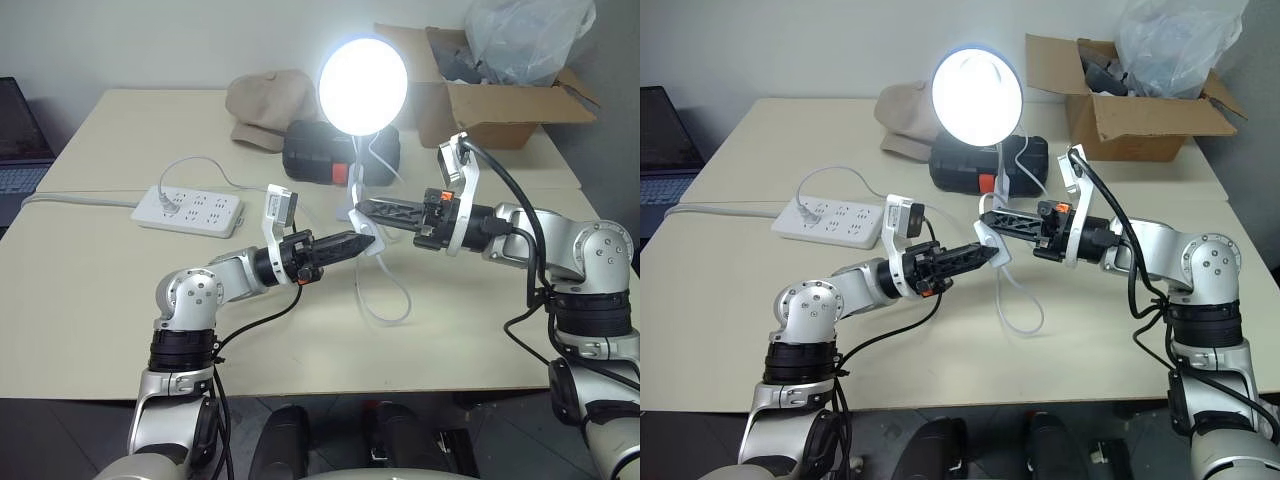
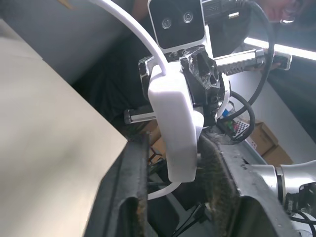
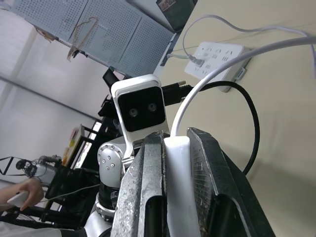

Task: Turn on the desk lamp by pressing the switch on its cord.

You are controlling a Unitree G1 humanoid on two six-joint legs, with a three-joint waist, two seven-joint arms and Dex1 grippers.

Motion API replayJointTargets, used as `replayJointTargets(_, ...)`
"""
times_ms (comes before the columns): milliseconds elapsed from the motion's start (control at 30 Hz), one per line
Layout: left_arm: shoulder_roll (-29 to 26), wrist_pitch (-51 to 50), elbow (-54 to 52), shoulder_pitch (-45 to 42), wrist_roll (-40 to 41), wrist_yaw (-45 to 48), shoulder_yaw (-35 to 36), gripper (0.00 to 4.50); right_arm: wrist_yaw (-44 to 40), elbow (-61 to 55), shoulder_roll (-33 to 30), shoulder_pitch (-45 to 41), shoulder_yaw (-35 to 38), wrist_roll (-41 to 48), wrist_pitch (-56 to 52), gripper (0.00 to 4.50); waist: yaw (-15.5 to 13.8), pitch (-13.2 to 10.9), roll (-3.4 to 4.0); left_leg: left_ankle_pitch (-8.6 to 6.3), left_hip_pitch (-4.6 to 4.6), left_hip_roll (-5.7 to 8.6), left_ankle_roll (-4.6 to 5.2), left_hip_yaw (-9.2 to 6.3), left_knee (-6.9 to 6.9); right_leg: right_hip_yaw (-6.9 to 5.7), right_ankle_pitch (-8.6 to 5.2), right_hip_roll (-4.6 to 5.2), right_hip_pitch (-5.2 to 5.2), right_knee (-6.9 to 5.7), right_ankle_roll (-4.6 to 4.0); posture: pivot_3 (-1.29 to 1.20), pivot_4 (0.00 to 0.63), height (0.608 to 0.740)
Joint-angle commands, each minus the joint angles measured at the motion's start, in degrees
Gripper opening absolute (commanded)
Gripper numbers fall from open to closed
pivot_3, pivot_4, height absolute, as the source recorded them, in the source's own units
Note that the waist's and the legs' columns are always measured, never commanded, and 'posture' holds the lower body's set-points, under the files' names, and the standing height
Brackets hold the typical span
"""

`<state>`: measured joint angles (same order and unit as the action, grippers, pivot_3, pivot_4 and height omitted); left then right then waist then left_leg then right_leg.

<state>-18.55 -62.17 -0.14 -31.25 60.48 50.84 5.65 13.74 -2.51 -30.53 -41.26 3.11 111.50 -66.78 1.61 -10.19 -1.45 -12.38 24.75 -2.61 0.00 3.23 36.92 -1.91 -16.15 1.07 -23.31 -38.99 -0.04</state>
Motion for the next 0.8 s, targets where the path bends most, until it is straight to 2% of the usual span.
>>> replayJointTargets(33,-3.46,0.28,-3.9,2.18,-0.53,2.06,0.0,2.51,1.52,-0.34,0.56,-0.42,1.07,1.5,2.72,0.34,0.05,0.0,0.0,0.0,0.0,0.0,0.0,0.0,-0.01,0.0,0.0,0.0,0.0,0.0,0.0,0.0,0.15,0.74)
replayJointTargets(100,-7.08,1.66,-7.24,4.53,-2.78,4.37,-1.8,2.96,3.45,0.06,0.76,0.37,1.0,1.5,4.16,0.34,0.08,0.0,0.0,0.0,0.0,-0.04,0.0,-0.02,-0.03,-0.01,0.0,-0.01,-0.01,0.0,0.0,0.0,0.15,0.74)
replayJointTargets(200,-12.31,6.0,-12.18,7.98,-7.55,7.54,-4.51,3.41,6.23,0.16,1.0,2.01,0.25,1.14,6.29,0.34,0.04,0.0,0.0,0.0,0.0,-0.06,0.0,-0.01,-0.05,0.0,0.0,-0.02,-0.02,0.02,-0.01,0.0,0.15,0.74)
replayJointTargets(233,-13.56,8.25,-13.34,8.93,-9.7,7.69,-5.08,3.7,6.75,0.25,1.33,2.59,-0.01,-0.16,6.83,0.34,0.01,0.0,0.0,0.0,0.0,-0.04,0.0,0.0,-0.05,0.0,0.0,-0.01,-0.02,0.02,-0.01,0.0,0.15,0.74)
replayJointTargets(367,-20.25,21.38,-16.94,12.5,-22.32,10.4,-9.26,4.5,4.99,0.54,2.15,3.79,-3.15,-14.25,7.28,0.34,-0.11,0.0,0.0,0.0,0.0,-0.02,0.0,0.03,-0.04,0.05,0.0,0.02,-0.02,0.03,-0.01,0.0,0.15,0.74)
replayJointTargets(567,-23.34,32.11,-16.34,14.17,-31.15,11.11,-10.89,4.5,0.33,4.82,6.01,3.2,-7.67,-32.95,9.49,0.34,-0.15,0.0,0.01,0.0,0.0,-0.03,0.0,0.03,-0.05,0.06,-0.01,0.02,-0.03,0.06,-0.03,0.0,0.15,0.74)
replayJointTargets(800,-23.87,34.57,-16.59,16.4,-32.74,11.03,-9.73,4.5,-3.91,9.37,12.3,1.56,-7.34,-46.52,10.95,0.34,-0.08,0.0,0.01,0.0,0.01,-0.05,0.01,0.08,-0.08,0.09,0.0,0.02,-0.1,0.04,-0.03,0.0,0.15,0.74)
